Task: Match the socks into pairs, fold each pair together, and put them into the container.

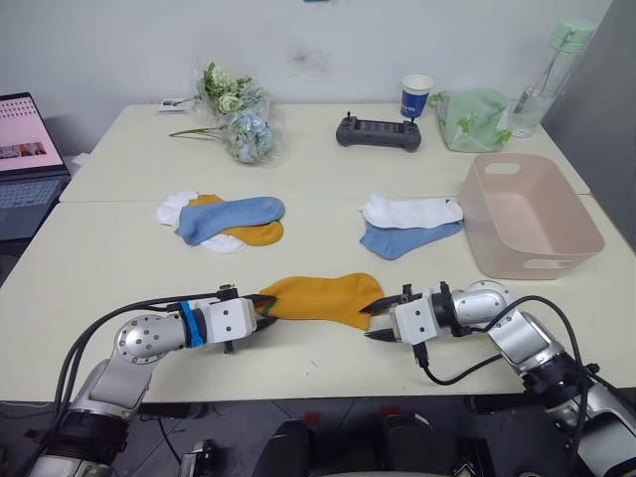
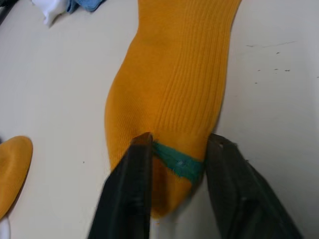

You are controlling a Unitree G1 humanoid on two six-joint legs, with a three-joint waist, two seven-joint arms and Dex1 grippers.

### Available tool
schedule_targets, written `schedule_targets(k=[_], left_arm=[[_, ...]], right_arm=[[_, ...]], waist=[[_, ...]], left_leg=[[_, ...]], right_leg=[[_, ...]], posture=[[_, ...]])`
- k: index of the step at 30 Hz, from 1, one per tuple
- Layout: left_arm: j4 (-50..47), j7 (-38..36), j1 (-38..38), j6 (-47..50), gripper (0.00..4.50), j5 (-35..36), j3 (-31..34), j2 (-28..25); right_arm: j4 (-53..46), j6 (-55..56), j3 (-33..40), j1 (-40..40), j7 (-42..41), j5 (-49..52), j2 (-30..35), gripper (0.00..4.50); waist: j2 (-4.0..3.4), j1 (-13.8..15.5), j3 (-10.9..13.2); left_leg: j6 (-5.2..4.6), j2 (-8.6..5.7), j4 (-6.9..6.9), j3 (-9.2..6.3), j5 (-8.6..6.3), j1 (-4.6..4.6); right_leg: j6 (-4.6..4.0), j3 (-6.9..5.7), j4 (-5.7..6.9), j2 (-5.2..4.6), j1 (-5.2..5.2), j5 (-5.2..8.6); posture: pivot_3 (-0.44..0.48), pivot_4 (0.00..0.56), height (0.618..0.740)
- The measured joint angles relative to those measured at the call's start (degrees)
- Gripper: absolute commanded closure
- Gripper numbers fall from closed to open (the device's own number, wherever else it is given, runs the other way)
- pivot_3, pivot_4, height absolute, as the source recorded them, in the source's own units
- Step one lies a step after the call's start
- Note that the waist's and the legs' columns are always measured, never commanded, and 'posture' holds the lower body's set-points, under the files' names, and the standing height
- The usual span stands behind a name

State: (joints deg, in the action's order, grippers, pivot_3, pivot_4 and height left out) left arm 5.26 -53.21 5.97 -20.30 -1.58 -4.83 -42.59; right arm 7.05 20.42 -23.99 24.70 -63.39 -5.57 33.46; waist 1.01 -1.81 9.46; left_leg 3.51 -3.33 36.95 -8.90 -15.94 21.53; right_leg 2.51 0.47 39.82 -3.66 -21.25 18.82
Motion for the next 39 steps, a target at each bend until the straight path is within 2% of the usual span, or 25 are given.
schedule_targets(k=[2, 4, 9, 12, 16, 19, 22, 26, 28, 31, 39], left_arm=[[0.4, 0.0, 0.2, 0.0, 4.44, 0.0, -0.5, 0.0], [0.9, 0.0, 0.4, 0.3, 4.5, 0.4, -0.6, 0.0], [0.3, -0.4, 0.4, 2.9, 4.5, 2.7, -0.5, 0.0], [-1.0, -1.5, 0.1, 5.8, 4.5, 4.8, -0.3, -0.1], [-6.7, -4.1, -1.1, 9.6, 4.5, 9.0, 0.8, -1.7], [-15.2, -7.3, -4.2, 15.1, 4.5, 14.2, 2.5, -5.7], [-24.2, -9.0, -6.9, 27.8, 4.5, 23.5, 4.4, -9.2], [-29.7, -11.0, -4.9, 49.5, 4.5, 38.2, 6.5, -16.2], [-28.6, -11.2, -2.0, 57.1, 4.5, 42.0, 6.2, -16.5], [-24.6, -11.9, 2.3, 62.3, 4.5, 43.0, 3.4, -14.8], [-10.6, -15.1, 13.1, 63.1, 4.5, 36.2, -4.8, -9.5]], right_arm=[[1.4, 0.3, -0.1, 0.4, 0.1, -0.1, -0.6, 3.76], [2.7, 0.7, 0.0, 1.0, 0.5, -0.3, -0.7, 4.48], [3.5, 0.4, 0.4, 1.2, 0.8, 0.9, -0.9, 4.48], [2.0, -2.9, 1.9, 1.1, -1.0, 5.4, -0.6, 4.48], [-7.7, -13.6, 4.2, 0.2, -5.2, 14.2, 2.3, 4.48], [-18.1, -26.2, 6.0, -1.7, -6.7, 22.6, 5.4, 4.48], [-26.3, -38.8, 7.5, -3.1, -7.3, 30.3, 9.4, 4.48], [-31.5, -57.9, 9.5, -3.4, -6.2, 43.5, 12.0, 4.48], [-31.0, -63.8, 9.5, -3.3, -4.9, 46.3, 11.1, 4.48], [-26.5, -66.2, 9.0, -2.0, -3.4, 46.1, 8.4, 4.48], [-7.7, -59.1, 6.2, 5.9, -3.5, 34.8, 3.7, 4.48]], waist=[[0.0, 0.0, 0.0], [0.0, 0.0, 0.0], [0.0, 0.0, 0.0], [-0.01, 0.0, 0.0], [-0.02, 0.0, 0.0], [-0.03, 0.0, 0.0], [-0.04, 0.0, 0.0], [-0.04, 0.0, 0.0], [-0.05, 0.0, 0.1], [-0.04, -0.1, 0.1], [-0.04, -0.1, 0.1]], left_leg=[[0.0, 0.0, 0.0, 0.01, 0.0, -0.02], [0.0, 0.0, 0.01, 0.02, 0.0, -0.02], [0.0, 0.02, 0.0, 0.02, 0.0, -0.04], [0.0, 0.02, 0.0, 0.02, 0.0, 0.01], [0.01, 0.04, 0.01, -0.13, 0.0, 0.21], [-0.02, 0.04, -0.01, -0.17, -0.01, 0.24], [-0.22, 0.02, 0.01, -0.19, -0.13, 0.25], [-0.26, 0.02, 0.02, -0.2, -0.15, 0.19], [-0.28, 0.03, 0.02, -0.15, -0.16, 0.17], [-0.29, 0.04, 0.02, -0.07, -0.16, 0.15], [-0.2, 0.03, 0.05, -0.02, -0.11, 0.23]], right_leg=[[0.0, 0.03, 0.05, 0.01, -0.01, 0.0], [0.0, 0.03, 0.05, 0.03, -0.02, 0.0], [0.0, 0.11, 0.06, 0.05, -0.03, 0.0], [0.0, 0.17, 0.05, 0.04, -0.07, 0.0], [-0.01, 0.13, -0.03, -0.11, -0.16, 0.0], [-0.01, 0.09, -0.09, -0.19, -0.15, 0.01], [-0.01, 0.04, -0.11, -0.21, -0.11, 0.01], [-0.01, -0.05, -0.07, 0.0, -0.04, 0.01], [0.0, -0.04, -0.06, 0.08, -0.03, 0.01], [0.0, -0.05, -0.06, 0.11, -0.06, 0.01], [-0.01, -0.07, -0.01, 0.11, -0.18, 0.01]], posture=[[0.0, 0.15, 0.74], [0.0, 0.15, 0.74], [0.0, 0.15, 0.74], [0.0, 0.15, 0.74], [0.0, 0.15, 0.74], [0.0, 0.15, 0.74], [0.0, 0.15, 0.74], [0.0, 0.15, 0.74], [0.0, 0.15, 0.74], [0.0, 0.15, 0.74], [0.0, 0.15, 0.74]])
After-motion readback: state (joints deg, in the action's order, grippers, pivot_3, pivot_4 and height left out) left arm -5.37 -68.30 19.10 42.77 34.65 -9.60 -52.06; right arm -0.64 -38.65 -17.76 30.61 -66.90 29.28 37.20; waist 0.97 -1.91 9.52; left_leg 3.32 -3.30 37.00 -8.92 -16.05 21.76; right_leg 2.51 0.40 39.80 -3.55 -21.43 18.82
